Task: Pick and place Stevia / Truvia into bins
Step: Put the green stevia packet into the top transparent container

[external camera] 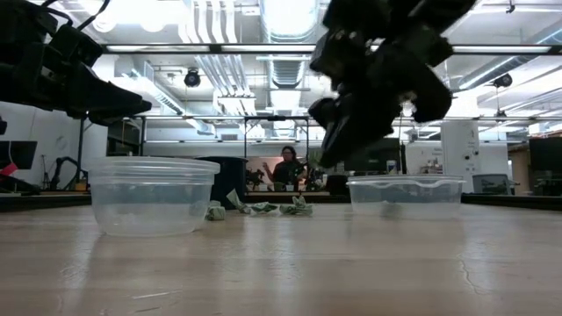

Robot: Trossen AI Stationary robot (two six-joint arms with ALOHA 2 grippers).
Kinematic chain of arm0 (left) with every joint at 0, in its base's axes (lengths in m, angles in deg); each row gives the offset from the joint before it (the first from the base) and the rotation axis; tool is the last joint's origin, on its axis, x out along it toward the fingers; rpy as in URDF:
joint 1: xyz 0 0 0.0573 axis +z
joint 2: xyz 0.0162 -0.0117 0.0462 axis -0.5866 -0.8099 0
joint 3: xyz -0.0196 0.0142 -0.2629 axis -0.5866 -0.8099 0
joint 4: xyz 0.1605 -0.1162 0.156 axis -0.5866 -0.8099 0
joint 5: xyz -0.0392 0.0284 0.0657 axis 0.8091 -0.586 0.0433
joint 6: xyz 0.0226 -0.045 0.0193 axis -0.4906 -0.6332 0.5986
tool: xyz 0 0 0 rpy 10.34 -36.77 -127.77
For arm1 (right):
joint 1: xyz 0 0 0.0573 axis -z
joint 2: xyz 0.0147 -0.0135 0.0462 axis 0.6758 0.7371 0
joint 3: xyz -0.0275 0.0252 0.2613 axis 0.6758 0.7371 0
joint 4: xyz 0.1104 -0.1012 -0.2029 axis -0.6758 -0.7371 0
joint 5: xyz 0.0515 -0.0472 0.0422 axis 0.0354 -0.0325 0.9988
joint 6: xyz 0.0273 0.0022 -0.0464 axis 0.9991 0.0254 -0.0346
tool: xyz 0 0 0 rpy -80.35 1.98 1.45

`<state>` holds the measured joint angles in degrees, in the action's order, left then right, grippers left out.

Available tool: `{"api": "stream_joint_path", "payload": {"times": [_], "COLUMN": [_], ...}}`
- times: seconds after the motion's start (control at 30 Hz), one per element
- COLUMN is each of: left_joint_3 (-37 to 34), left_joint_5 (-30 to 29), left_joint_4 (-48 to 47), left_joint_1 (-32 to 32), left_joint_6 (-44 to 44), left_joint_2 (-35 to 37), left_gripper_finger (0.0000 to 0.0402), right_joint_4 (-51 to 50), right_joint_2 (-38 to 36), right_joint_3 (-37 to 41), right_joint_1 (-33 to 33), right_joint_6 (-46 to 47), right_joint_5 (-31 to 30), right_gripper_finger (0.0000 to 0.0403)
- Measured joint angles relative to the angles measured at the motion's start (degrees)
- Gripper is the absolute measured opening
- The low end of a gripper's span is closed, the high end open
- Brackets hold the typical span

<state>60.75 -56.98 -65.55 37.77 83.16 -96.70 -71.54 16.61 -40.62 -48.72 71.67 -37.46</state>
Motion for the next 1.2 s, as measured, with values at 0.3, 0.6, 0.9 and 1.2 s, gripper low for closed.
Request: {"api": "stream_joint_path", "payload": {"times": [0.3,0.6,0.9,1.2], "left_joint_3": [0.0,0.0,0.0,0.0], "left_joint_5": [0.0,0.1,0.1,0.1], "left_joint_4": [0.1,0.1,0.1,0.0], "left_joint_1": [0.0,0.0,0.0,0.0], "left_joint_6": [0.0,0.0,0.0,0.0], "left_joint_2": [0.0,0.1,0.0,0.0], "left_gripper_finger": [0.0141,0.0141,0.0141,0.0141], "right_joint_4": [19.4,43.2,60.5,75.2], "right_joint_2": [-12.8,-21.3,-20.7,-18.0], "right_joint_3": [15.8,31.4,41.1,46.6], "right_joint_1": [0.3,2.5,7.6,11.2], "right_joint_6": [-0.1,-0.1,2.7,7.4], "right_joint_5": [0.0,-0.1,0.0,4.5], "right_gripper_finger": [0.0013,0.0013,0.0013,0.0033]}}
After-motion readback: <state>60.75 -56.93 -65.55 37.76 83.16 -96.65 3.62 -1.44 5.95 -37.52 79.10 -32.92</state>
